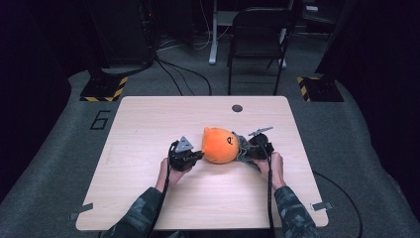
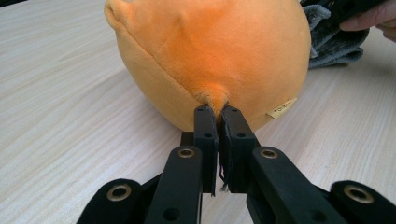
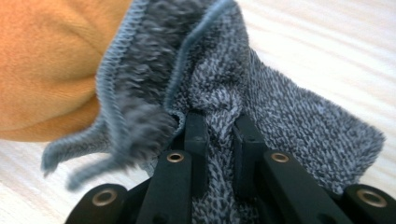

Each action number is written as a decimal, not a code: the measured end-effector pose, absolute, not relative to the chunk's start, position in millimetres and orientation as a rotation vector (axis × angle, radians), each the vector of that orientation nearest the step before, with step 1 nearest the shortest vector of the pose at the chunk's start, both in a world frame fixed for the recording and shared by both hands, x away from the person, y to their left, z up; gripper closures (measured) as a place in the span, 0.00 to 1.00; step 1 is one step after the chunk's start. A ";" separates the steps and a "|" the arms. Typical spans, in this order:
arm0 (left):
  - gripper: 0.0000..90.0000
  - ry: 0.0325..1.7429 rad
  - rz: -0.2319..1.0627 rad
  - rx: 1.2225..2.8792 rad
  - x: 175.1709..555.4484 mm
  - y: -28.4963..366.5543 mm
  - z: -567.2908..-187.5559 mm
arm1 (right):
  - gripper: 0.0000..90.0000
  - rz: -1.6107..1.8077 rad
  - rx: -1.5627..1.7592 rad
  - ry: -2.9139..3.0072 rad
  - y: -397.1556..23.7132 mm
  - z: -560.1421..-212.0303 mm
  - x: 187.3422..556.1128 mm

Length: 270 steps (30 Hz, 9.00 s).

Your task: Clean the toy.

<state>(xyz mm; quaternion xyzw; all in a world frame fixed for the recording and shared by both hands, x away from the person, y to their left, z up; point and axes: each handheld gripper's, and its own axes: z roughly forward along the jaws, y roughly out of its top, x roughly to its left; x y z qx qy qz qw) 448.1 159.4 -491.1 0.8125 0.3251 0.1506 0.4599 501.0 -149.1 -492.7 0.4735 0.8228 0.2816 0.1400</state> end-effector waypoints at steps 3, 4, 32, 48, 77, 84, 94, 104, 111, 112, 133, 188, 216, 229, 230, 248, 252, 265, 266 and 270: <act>0.95 0.796 0.363 2.008 448.3 160.2 -490.8 | 0.88 0.851 1.390 2.348 -156.3 -483.1 499.1; 0.95 0.800 0.361 2.005 448.3 160.2 -490.9 | 0.88 0.871 1.392 2.330 -159.5 -477.3 498.0; 0.95 0.795 0.361 2.001 448.3 159.7 -490.7 | 0.88 1.130 1.057 2.413 -59.0 -405.5 487.0; 0.95 0.787 0.359 1.995 446.8 157.8 -490.8 | 0.88 1.067 1.081 2.371 -74.6 -416.9 485.0; 0.95 0.797 0.356 1.991 448.5 158.7 -492.5 | 0.88 0.901 1.389 2.311 -147.4 -470.5 503.6; 0.95 0.792 0.357 1.992 448.5 159.0 -492.2 | 0.88 0.831 1.452 2.356 -149.2 -492.1 510.0; 0.95 0.791 0.354 1.983 448.7 158.6 -492.5 | 0.88 0.971 1.416 2.259 -161.1 -455.4 499.3; 0.95 0.788 0.348 1.984 449.2 158.9 -491.9 | 0.88 1.180 1.240 2.252 -135.1 -401.6 477.1; 0.95 0.795 0.350 1.969 448.4 157.7 -491.7 | 0.88 1.191 1.099 2.343 -90.8 -392.3 467.9; 0.95 0.794 0.352 1.970 448.5 157.9 -491.5 | 0.88 1.172 1.089 2.360 -84.1 -395.1 468.5; 0.95 0.786 0.349 1.965 448.6 157.8 -491.5 | 0.88 1.028 1.020 2.432 -66.2 -428.6 462.6; 0.95 0.771 0.352 1.964 449.9 157.4 -491.7 | 0.88 1.134 1.154 2.307 -119.0 -390.9 463.1; 0.95 0.761 0.344 1.967 449.3 157.0 -492.0 | 0.88 0.971 1.044 2.428 -83.6 -428.4 458.4; 0.95 0.761 0.346 1.963 449.3 156.7 -491.7 | 0.88 0.913 1.149 2.401 -117.8 -437.2 461.6; 0.95 0.766 0.342 1.959 449.2 156.6 -491.9 | 0.88 0.904 1.149 2.405 -120.3 -438.0 462.5; 0.95 0.769 0.327 1.950 449.1 156.4 -491.5 | 0.88 0.762 1.330 2.402 -153.3 -473.5 477.9; 0.95 0.770 0.331 1.947 449.3 155.9 -491.9 | 0.88 0.884 1.299 2.384 -153.3 -451.8 467.1; 0.95 0.761 0.340 1.952 449.4 155.3 -491.0 | 0.88 1.062 0.993 2.451 -78.1 -422.5 430.3; 0.95 0.761 0.340 1.952 449.5 155.4 -491.0 | 0.88 1.054 0.961 2.474 -72.0 -427.1 432.2; 0.95 0.761 0.342 1.956 450.2 156.5 -491.9 | 0.88 1.012 0.971 2.512 -62.5 -443.1 437.6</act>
